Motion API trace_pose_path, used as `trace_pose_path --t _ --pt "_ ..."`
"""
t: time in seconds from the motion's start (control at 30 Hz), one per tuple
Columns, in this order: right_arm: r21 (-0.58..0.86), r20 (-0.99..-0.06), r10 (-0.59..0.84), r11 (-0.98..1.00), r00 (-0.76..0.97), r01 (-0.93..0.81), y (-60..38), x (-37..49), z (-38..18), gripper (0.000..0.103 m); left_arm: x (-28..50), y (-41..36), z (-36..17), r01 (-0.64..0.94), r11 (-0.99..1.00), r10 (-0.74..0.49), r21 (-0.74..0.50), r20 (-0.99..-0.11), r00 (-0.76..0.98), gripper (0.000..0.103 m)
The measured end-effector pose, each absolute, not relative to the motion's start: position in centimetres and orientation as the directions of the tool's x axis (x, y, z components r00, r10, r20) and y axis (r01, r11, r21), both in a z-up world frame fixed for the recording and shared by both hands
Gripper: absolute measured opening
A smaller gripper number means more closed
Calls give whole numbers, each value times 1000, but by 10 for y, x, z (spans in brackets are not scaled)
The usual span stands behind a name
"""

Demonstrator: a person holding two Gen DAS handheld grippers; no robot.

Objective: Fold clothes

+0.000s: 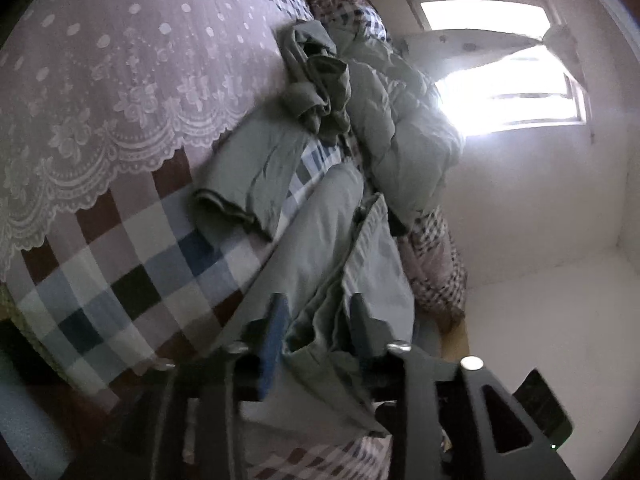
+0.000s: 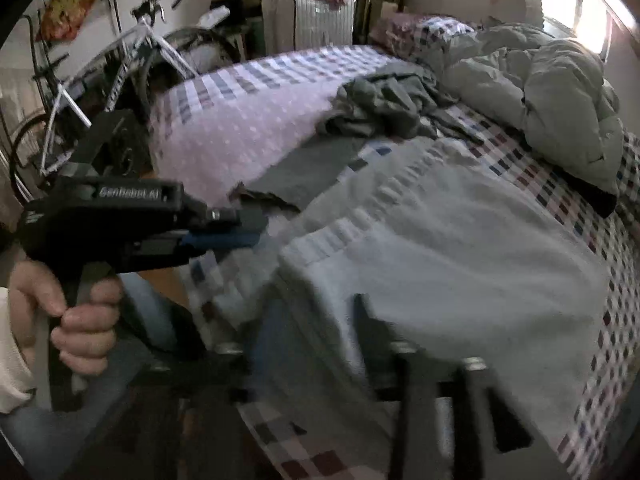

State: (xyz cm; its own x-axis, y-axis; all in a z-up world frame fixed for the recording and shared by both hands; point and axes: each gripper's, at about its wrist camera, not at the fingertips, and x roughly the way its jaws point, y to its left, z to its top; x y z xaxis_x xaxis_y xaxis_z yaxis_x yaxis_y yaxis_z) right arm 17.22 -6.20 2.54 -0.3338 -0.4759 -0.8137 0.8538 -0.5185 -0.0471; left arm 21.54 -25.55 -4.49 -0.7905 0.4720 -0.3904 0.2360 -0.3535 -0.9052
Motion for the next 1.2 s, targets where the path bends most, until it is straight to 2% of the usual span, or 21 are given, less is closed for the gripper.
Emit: trace_pose_path --t 0.1,0.23,0.3,0.37,0.47,0.5,0.53,0.57,0.63,0.8,0.87,0.93,1.03,1.13,1.2 --pt "-62 -800 -481 -527 -358 848 -57 175 26 51 214 -253 -39 193 -361 487 -912 -361 -795 42" --pt "-43 -790 -499 -534 -356 844 -53 178 21 49 212 -249 -31 135 -377 509 -916 -327 -796 49" --pt "-44 -805 -476 -548 -354 835 -55 177 9 45 205 -241 -28 121 -416 525 -901 -347 -777 52" --pt "-52 -815 -456 -558 -358 828 -56 179 -3 32 194 -231 -27 121 -448 538 -886 -376 -754 52" --pt "-20 -810 -471 -575 -351 818 -53 180 -10 31 183 -219 -31 145 -512 543 -847 -450 -709 52" --pt "-8 -807 -477 -580 -348 814 -52 181 -11 31 180 -216 -33 160 -537 535 -828 -481 -695 41" --pt "-1 -806 -480 -585 -347 811 -51 182 -11 31 177 -216 -34 174 -545 530 -820 -498 -686 20" --pt "7 -805 -485 -586 -343 810 -50 182 -11 32 178 -219 -37 192 -540 528 -820 -507 -682 18" --pt "25 -802 -496 -586 -334 810 -47 185 -10 32 184 -227 -35 198 -518 513 -832 -487 -707 5" --pt "36 -776 -512 -619 -368 784 -24 190 9 32 208 -249 -16 156 -481 433 -863 -389 -813 0" --pt "60 -754 -532 -640 -386 766 -9 191 19 36 210 -251 -13 188 -525 380 -830 -426 -821 0" --pt "81 -736 -542 -664 -405 743 9 191 27 40 204 -252 -36 276 -488 418 -828 -499 -759 0" --pt "93 -730 -529 -704 -433 704 33 188 29 42 205 -244 -48 319 -496 443 -808 -551 -707 0" --pt "117 -728 -512 -749 -456 653 57 183 29 44 209 -236 -30 270 -591 381 -760 -558 -737 0" --pt "135 -719 -510 -768 -471 626 71 180 30 47 211 -237 -24 246 -591 375 -768 -531 -760 0"
